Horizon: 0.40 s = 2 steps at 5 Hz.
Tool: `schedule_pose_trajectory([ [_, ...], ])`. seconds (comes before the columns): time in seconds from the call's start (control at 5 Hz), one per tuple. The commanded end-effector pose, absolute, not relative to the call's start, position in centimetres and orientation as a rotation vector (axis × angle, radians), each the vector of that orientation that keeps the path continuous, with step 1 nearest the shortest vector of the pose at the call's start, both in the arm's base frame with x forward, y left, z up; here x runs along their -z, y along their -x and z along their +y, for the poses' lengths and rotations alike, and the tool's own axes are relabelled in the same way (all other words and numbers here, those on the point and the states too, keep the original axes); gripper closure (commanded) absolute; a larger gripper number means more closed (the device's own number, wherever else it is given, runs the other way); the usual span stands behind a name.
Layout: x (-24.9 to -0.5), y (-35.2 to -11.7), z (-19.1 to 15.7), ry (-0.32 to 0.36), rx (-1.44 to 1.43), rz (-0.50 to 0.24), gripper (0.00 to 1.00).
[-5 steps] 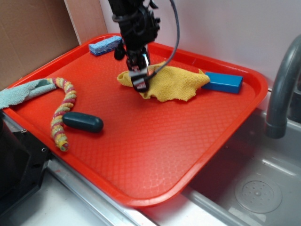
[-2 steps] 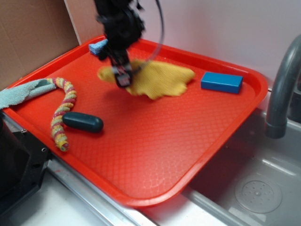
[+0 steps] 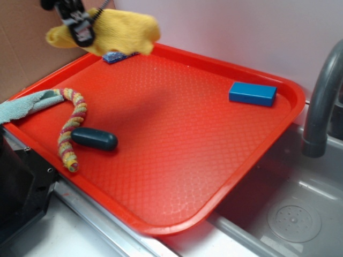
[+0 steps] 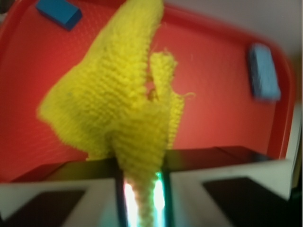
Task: Grab the yellow cloth.
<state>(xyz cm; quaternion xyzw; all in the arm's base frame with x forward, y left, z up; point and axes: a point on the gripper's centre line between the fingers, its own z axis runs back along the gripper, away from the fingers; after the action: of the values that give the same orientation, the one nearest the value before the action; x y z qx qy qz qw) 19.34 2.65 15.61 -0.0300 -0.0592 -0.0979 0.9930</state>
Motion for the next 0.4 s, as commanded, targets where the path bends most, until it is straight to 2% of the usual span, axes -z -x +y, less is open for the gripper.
schedule_pose_trajectory([
  [0.0,-21.1,-19.3,0.1,-0.01,-0.295,-0.173,1.0],
  [0.2,-22.2,-19.7,0.8,0.017,-0.443,-0.201,1.0],
])
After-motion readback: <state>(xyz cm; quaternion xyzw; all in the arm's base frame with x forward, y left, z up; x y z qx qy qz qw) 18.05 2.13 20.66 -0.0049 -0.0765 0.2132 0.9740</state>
